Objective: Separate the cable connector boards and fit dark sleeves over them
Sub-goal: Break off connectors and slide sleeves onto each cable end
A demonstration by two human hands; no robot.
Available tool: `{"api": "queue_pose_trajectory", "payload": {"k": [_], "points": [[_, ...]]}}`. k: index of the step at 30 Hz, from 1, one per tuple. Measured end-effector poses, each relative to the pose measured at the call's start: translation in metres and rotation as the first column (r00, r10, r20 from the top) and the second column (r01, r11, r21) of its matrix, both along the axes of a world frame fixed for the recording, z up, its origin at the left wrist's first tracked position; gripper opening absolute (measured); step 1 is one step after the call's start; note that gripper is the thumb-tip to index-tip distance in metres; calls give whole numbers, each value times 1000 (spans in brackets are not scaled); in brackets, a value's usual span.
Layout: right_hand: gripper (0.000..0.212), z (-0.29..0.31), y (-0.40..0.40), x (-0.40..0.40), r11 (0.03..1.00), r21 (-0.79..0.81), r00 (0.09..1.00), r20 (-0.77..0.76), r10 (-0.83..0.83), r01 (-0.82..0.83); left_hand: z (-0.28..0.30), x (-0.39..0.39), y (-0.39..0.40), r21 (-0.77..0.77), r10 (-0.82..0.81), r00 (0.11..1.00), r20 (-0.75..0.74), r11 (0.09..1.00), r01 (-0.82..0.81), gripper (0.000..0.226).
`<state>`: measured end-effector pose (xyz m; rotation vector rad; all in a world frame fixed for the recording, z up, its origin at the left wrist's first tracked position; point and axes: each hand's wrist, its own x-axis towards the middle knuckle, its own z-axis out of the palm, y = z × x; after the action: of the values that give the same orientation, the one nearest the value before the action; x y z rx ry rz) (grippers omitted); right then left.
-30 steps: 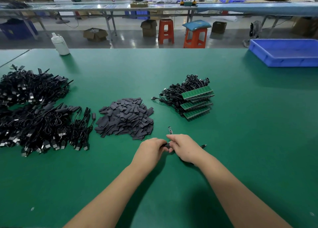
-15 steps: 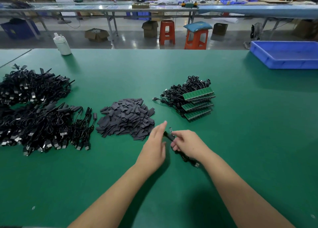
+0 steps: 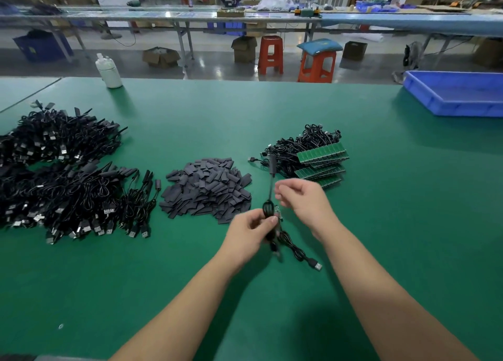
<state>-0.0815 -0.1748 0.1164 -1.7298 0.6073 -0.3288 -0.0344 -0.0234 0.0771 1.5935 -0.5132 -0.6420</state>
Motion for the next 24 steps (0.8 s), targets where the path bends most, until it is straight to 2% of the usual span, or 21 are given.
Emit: {"api": "queue_pose_trajectory", "payload": {"k": [2,4,7,9,12,16,19,22,24], "points": [[27,-23,-1,-4,918,-386,967,-255,-10,-92,1,27,21,212,93,959,266,965,-153,10],[40,-46,0,-12,822,-532,892,-446,-66,-205,3,61,51,330,158,882,443,886,-324,7],[64,-78,2,-22,733,-585,789,-605,-109,-348,1,116,102,459,189,794,577,730,-507,18],[69,-86,3,-24,701,-613,785,-607,-123,-364,-4,149,134,529,179,737,651,590,-610,31],[60,-87,5,-20,714,-597,805,-588,-80,-366,-17,181,175,619,206,743,637,438,-652,45],[45,-83,2,-21,699,-591,768,-634,-94,-402,-28,189,192,682,125,748,652,334,-651,51],[40,-79,-7,-22,697,-598,703,-686,-188,-397,-32,181,184,567,83,631,772,361,-741,42],[50,-80,-8,-16,706,-603,734,-657,-175,-371,-33,161,160,405,66,510,857,526,-748,32],[58,-83,-4,-12,732,-604,788,-596,-152,-315,-35,142,134,402,6,532,847,648,-647,31]]}}
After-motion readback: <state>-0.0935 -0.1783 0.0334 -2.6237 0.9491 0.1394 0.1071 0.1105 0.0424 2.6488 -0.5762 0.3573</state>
